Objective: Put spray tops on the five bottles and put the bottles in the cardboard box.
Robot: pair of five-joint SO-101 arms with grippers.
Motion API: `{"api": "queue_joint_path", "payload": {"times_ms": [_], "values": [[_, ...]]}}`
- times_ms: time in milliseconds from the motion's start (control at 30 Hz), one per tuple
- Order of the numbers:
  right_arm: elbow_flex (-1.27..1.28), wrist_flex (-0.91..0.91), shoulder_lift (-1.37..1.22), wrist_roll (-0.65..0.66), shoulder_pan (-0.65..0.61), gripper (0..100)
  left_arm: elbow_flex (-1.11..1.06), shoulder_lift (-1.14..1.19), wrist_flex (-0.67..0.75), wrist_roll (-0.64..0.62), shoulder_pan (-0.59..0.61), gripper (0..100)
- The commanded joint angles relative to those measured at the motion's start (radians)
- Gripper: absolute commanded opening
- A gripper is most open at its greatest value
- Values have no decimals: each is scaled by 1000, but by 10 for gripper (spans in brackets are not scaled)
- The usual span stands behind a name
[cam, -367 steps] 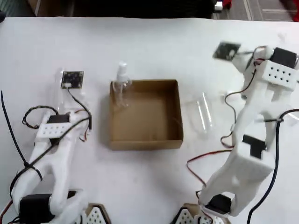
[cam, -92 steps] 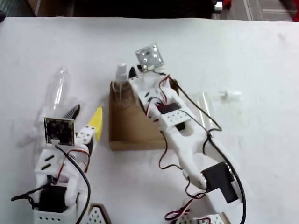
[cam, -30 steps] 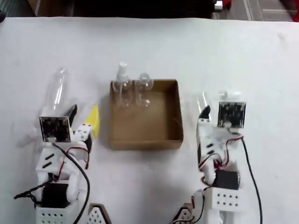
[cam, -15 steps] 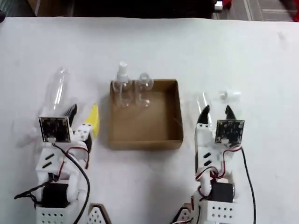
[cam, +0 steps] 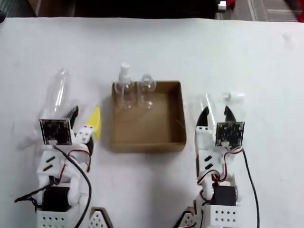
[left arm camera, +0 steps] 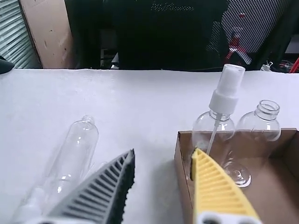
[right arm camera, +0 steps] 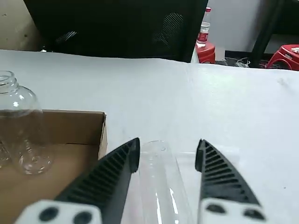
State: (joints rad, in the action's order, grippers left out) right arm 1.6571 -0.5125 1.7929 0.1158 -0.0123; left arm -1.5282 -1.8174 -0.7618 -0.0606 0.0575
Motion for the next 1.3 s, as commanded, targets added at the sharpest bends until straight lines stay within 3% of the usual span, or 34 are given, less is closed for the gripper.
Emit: {"api": "queue_joint_path", "payload": {"times_ms": [0, 400, 600, 733, 1100, 1267], "values": [[-5, 24, 10, 6, -13, 176, 9, -10, 28, -8, -21, 191], [26, 24, 10, 11, -12, 171, 9, -10, 26, -8, -22, 191], [26, 38, 12, 32, -7, 9, 9, -10, 26, -8, -22, 191], [32, 50, 12, 112, -10, 62, 9, -10, 26, -8, -22, 191], [25, 42, 7, 95, -7, 98, 9, -10, 21, -8, -22, 191], [-89, -111, 5, 37, -15, 98, 9, -10, 20, -8, -22, 191]]}}
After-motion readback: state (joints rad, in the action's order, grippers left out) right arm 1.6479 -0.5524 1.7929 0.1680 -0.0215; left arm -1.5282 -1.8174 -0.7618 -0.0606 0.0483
